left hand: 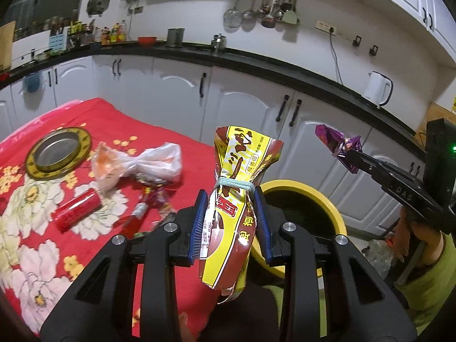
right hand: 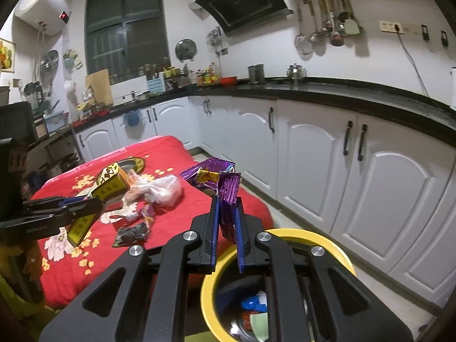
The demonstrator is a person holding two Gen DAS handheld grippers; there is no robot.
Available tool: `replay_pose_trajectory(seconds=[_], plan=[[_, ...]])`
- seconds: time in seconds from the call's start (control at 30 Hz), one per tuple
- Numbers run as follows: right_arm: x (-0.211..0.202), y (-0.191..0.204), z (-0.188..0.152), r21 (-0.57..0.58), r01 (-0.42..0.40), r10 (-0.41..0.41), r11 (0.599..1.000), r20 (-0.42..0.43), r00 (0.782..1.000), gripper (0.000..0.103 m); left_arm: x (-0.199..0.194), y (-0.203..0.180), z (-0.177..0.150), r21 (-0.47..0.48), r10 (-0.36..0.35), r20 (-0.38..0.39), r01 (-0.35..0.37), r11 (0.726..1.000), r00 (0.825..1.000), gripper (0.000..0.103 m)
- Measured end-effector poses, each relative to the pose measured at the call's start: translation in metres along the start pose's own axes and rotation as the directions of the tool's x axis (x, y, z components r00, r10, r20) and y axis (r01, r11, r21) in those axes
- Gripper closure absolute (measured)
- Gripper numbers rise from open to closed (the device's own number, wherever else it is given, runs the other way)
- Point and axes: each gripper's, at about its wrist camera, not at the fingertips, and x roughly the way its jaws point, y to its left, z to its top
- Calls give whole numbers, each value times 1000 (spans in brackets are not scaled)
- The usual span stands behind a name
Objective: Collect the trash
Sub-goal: 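Carry the yellow packet and purple wrappers over the yellow bin with both tools, then open both tools to drop the yellow packet and purple wrappers into the bin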
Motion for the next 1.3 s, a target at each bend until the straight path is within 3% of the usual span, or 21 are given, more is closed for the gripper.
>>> replay_pose_trajectory(seconds=[0.6, 0.87, 1.07, 1.3], plan=[[-27, -51, -14, 67, 120, -121, 991, 18, 992, 93, 44, -68, -14, 98, -109, -80, 117, 988, 991, 78], [-30, -72, -22, 81, 148, -148, 986, -9, 989, 93, 73, -99, -30, 145, -143, -153, 165, 975, 978, 78], [-23, -86, -33, 92, 148, -143, 985, -63, 988, 93, 94, -112, -40, 156, -153, -203, 186, 970, 967, 78], [-11, -95, -45, 114, 120, -107, 986, -112, 988, 93, 111, -111, -47, 106, -177, -234, 207, 973, 956, 77]])
